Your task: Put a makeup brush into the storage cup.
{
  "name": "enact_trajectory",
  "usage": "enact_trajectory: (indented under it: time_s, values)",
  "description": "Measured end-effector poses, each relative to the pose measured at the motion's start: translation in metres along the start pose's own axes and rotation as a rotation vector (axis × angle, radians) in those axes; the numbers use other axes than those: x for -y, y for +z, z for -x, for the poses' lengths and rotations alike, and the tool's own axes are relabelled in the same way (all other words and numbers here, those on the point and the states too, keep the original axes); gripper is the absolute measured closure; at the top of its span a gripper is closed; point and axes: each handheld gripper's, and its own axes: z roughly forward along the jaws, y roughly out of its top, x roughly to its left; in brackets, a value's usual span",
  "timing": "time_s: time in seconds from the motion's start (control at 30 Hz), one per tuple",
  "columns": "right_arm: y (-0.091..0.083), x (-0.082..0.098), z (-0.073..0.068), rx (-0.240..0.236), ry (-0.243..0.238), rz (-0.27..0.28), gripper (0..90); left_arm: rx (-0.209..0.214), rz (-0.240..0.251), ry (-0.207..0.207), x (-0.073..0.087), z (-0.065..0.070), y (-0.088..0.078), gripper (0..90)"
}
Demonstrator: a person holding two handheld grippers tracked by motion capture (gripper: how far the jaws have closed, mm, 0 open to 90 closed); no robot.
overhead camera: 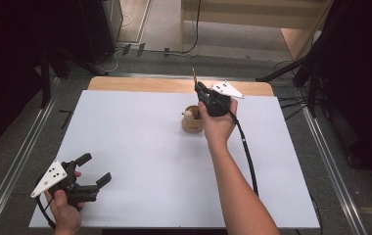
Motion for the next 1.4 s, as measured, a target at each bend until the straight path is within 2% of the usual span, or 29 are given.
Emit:
enact_trajectory:
  time_s: [0.2,0.37,0.7,0.83,1.07,1.2,1.33,1.4]
  values:
    - [0.007,0.006,0.004,0.007,0.006,-0.012,84.9,0.001,-0.004,-0.002,0.000,-0.001,0.000,0.0]
    - [0.015,0.014,0.004,-0.007,0.015,-0.019,84.9,0.003,-0.003,-0.002,0.000,-0.001,-0.001,0.0]
    - [0.021,0.026,0.000,-0.013,-0.033,-0.078,84.9,0.002,-0.003,-0.009,0.001,-0.003,-0.001,0.0]
    - [0.021,0.028,0.000,-0.010,-0.046,-0.097,84.9,0.002,-0.005,-0.009,0.001,-0.002,-0.001,0.0]
    - [0.015,0.037,0.003,0.005,-0.009,-0.111,84.9,0.002,-0.005,-0.011,0.001,-0.002,-0.001,0.0]
    - [0.011,0.039,0.003,-0.010,-0.017,-0.131,84.0,0.001,-0.006,-0.011,0.001,-0.002,0.000,0.0]
    - [0.008,0.039,0.001,0.001,-0.016,-0.132,74.0,0.002,-0.008,-0.008,0.001,-0.001,0.000,0.0]
    - [0.006,0.039,0.001,0.001,-0.018,-0.134,73.0,0.001,-0.007,-0.008,0.001,-0.002,0.000,0.0]
